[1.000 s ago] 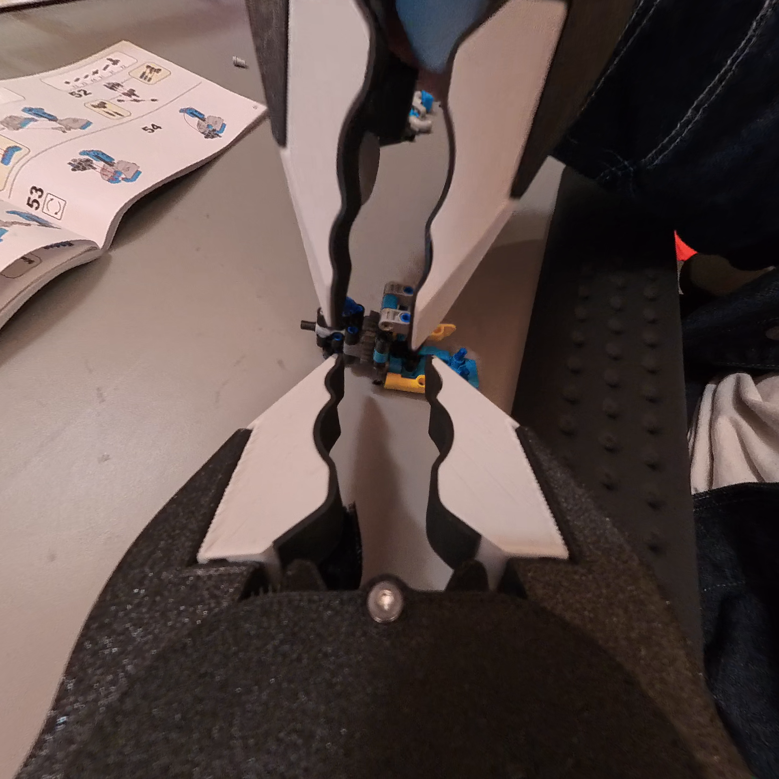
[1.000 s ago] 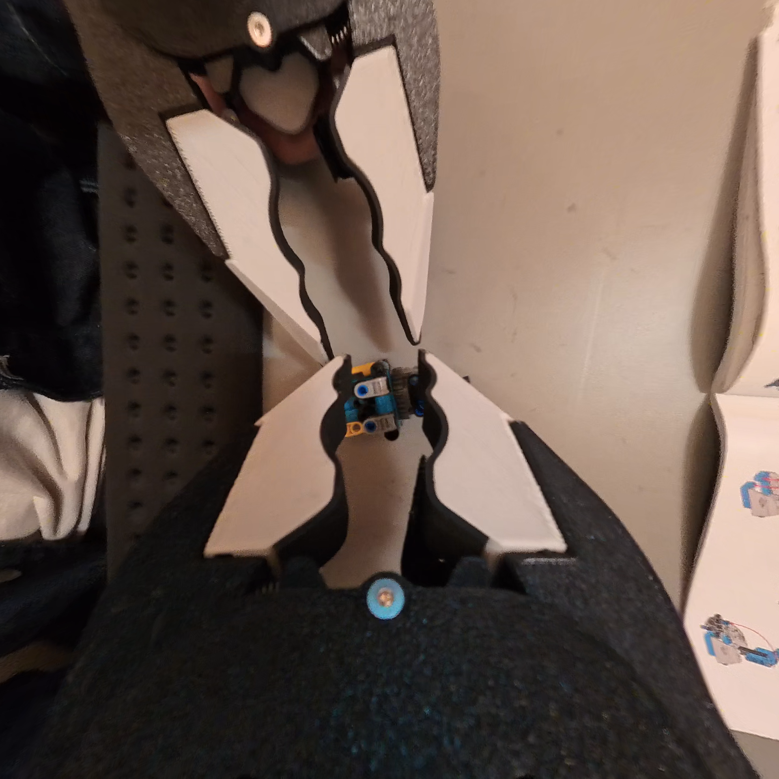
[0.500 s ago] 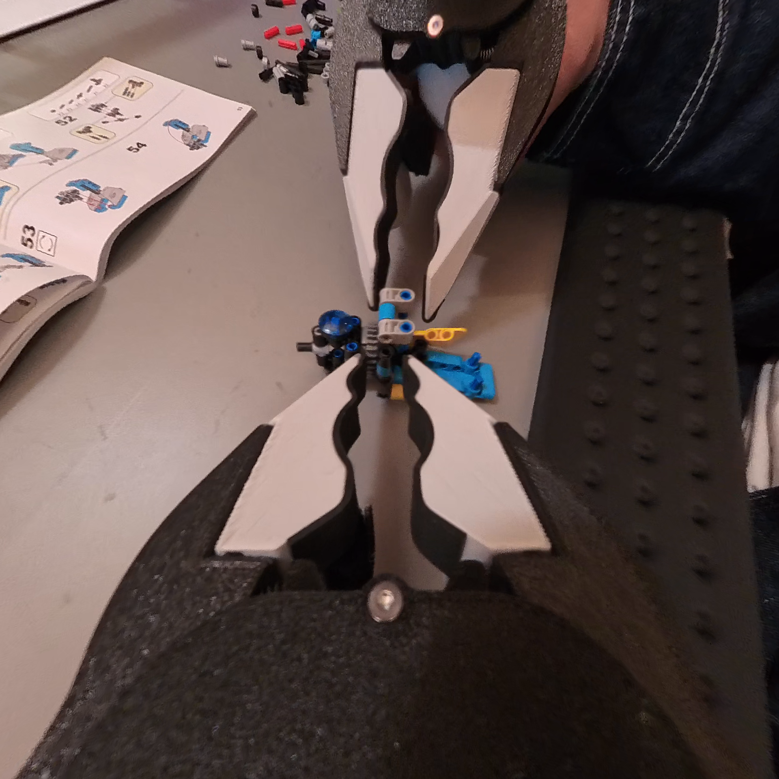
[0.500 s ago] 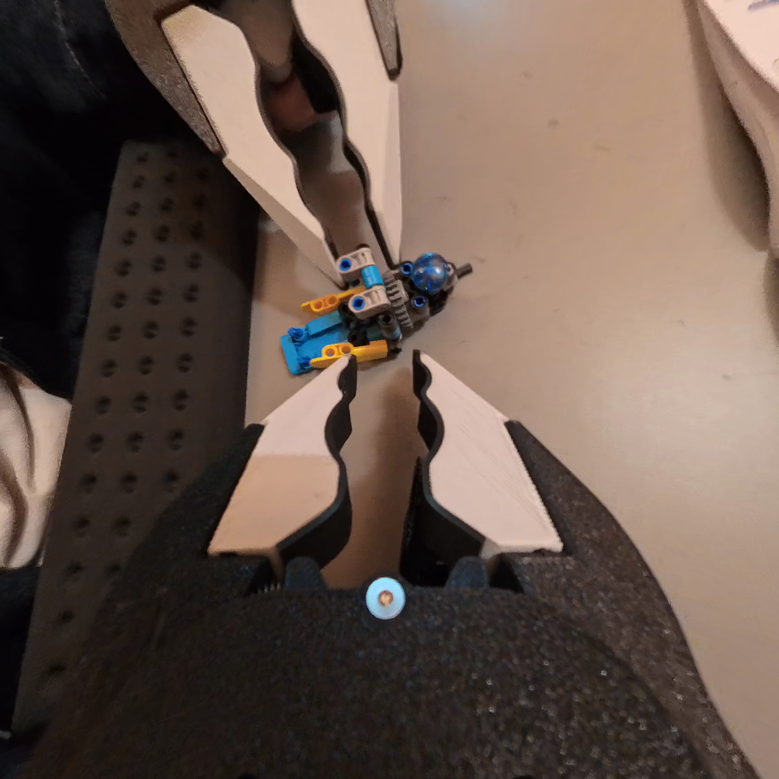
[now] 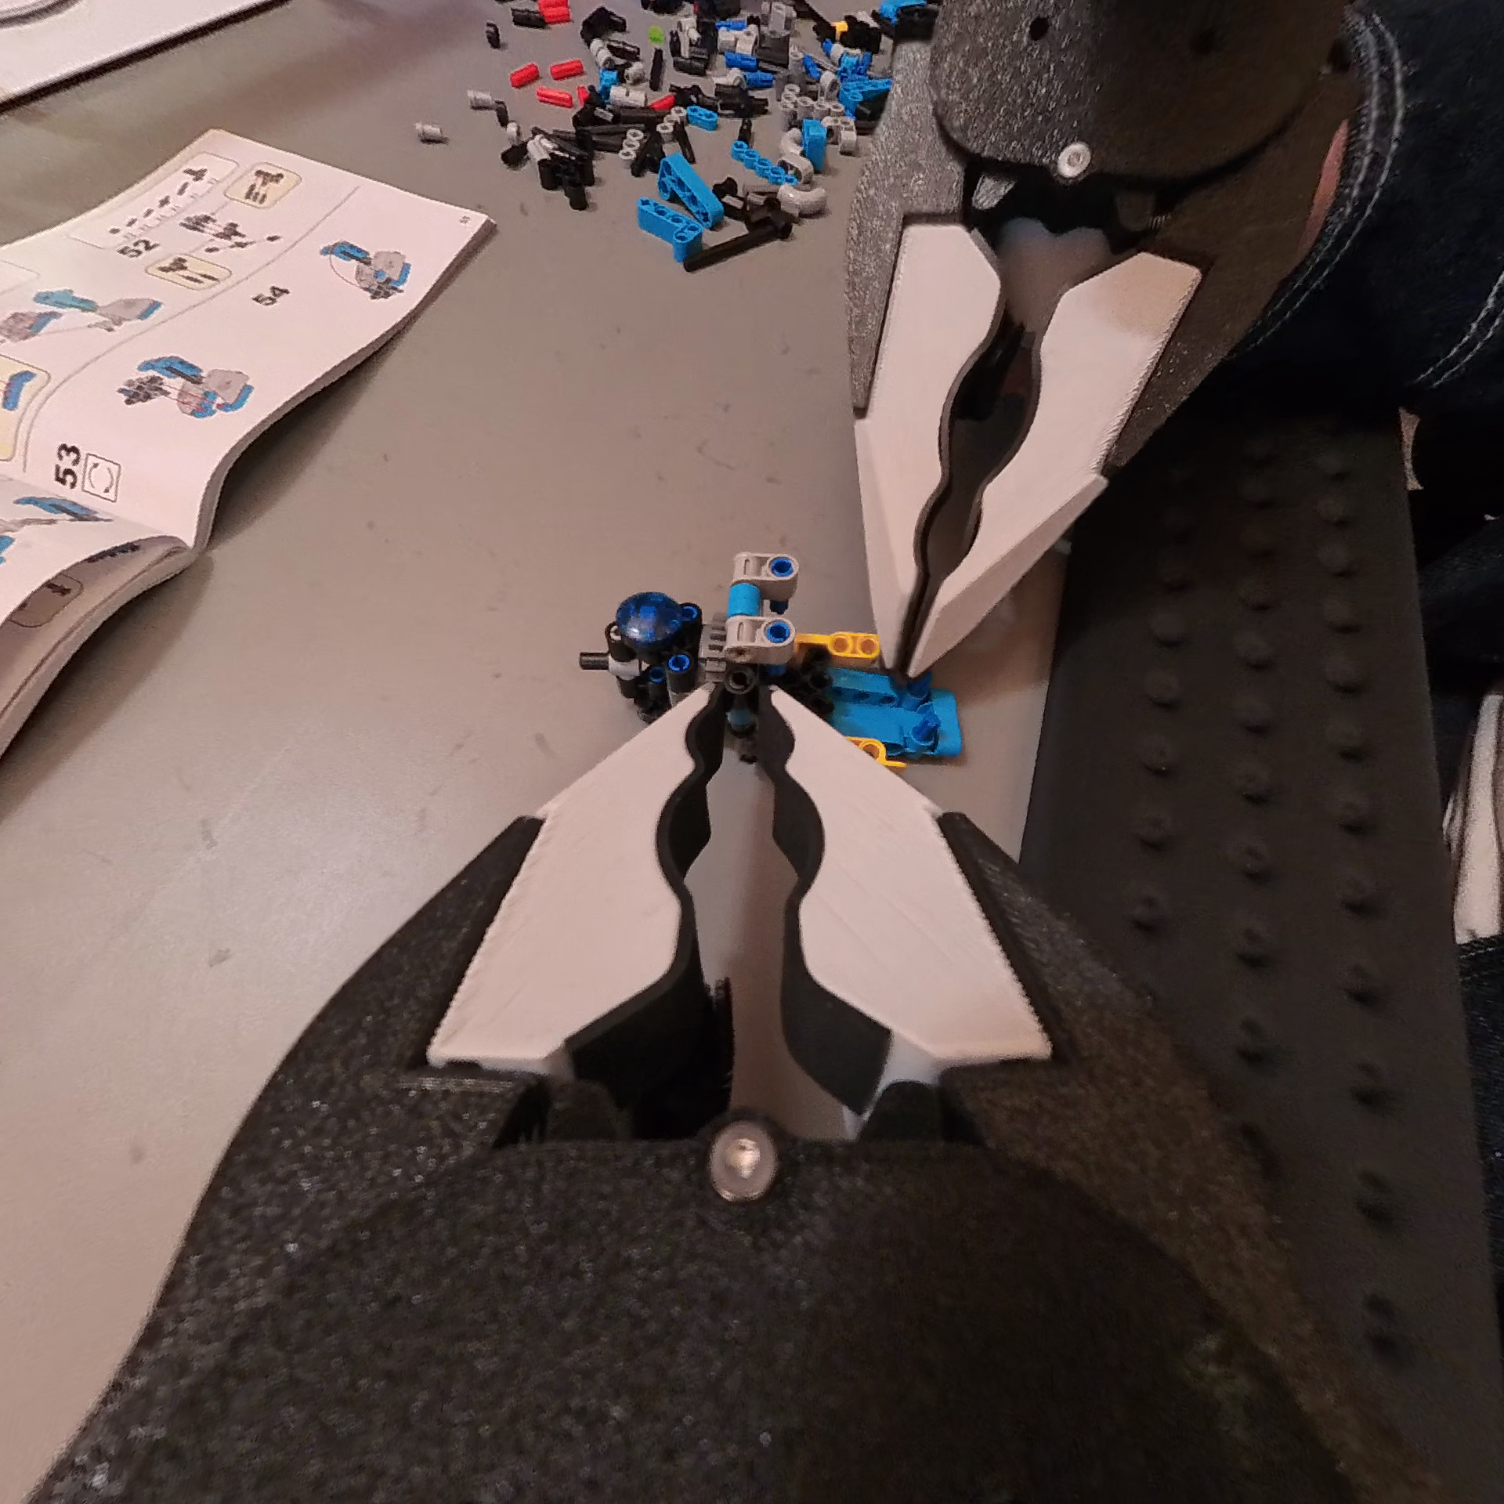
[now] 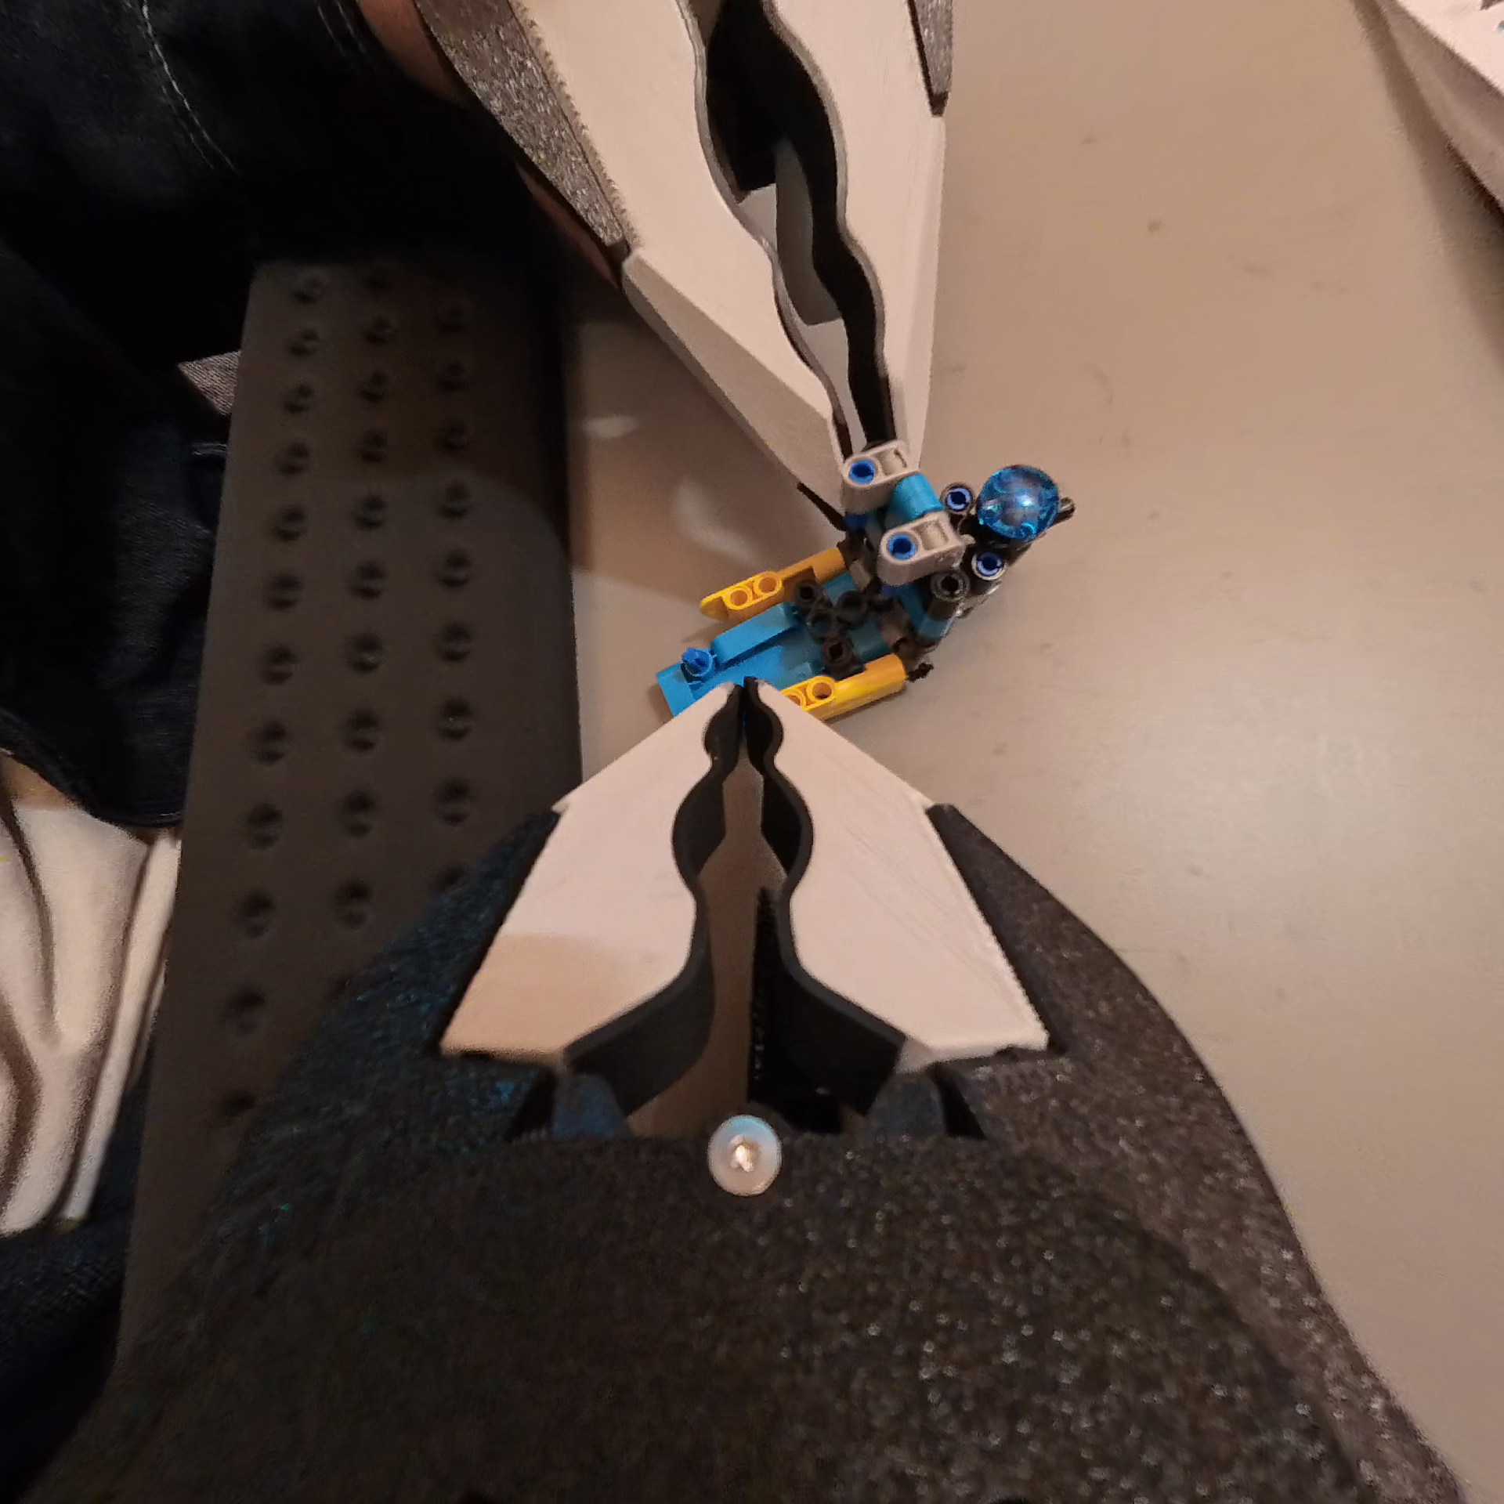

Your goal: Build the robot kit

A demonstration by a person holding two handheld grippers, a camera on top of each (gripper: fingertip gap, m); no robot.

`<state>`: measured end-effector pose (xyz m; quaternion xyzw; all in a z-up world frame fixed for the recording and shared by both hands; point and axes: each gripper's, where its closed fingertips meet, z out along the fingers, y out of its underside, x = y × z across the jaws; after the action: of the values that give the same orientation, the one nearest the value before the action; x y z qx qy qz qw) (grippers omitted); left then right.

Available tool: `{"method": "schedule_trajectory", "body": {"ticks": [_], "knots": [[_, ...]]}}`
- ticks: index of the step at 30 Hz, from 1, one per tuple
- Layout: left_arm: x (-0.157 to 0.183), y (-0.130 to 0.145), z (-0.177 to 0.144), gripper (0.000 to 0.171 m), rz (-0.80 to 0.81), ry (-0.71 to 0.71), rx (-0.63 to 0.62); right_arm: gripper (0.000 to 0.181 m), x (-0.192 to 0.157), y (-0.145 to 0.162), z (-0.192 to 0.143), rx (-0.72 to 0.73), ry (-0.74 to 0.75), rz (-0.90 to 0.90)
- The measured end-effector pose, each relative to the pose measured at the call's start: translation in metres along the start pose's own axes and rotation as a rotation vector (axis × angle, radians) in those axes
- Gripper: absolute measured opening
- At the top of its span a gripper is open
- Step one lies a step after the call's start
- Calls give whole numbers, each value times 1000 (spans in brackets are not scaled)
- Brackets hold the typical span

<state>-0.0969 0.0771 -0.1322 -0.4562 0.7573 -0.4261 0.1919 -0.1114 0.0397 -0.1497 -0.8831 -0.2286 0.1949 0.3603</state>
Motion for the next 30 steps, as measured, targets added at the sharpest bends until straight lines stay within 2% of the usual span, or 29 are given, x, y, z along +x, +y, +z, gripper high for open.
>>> {"method": "schedule_trajectory", "body": {"ticks": [7,11,17,20,23,28,29,30], "knots": [[0,3,1,8,19,-19,-13,1,-2,-8,-6,65,-73,53],[-1,-2,-4,7,3,-19,21,0,2,-14,-12,100,-54,52],[2,-7,-10,7,-37,18,62,0,4,5,-2,4,-51,34],[3,-7,-11,7,-35,26,67,1,2,-24,-19,147,-71,25],[5,-8,-10,7,-30,30,65,14,31,-29,-33,170,5,18],[5,-7,-10,7,-34,34,67,24,36,-24,-12,145,-83,-17],[6,-8,-10,7,-34,36,70,23,36,-26,-10,146,-81,-35],[6,-8,-10,7,-36,40,71,14,35,-27,-9,145,-84,-50]]}}
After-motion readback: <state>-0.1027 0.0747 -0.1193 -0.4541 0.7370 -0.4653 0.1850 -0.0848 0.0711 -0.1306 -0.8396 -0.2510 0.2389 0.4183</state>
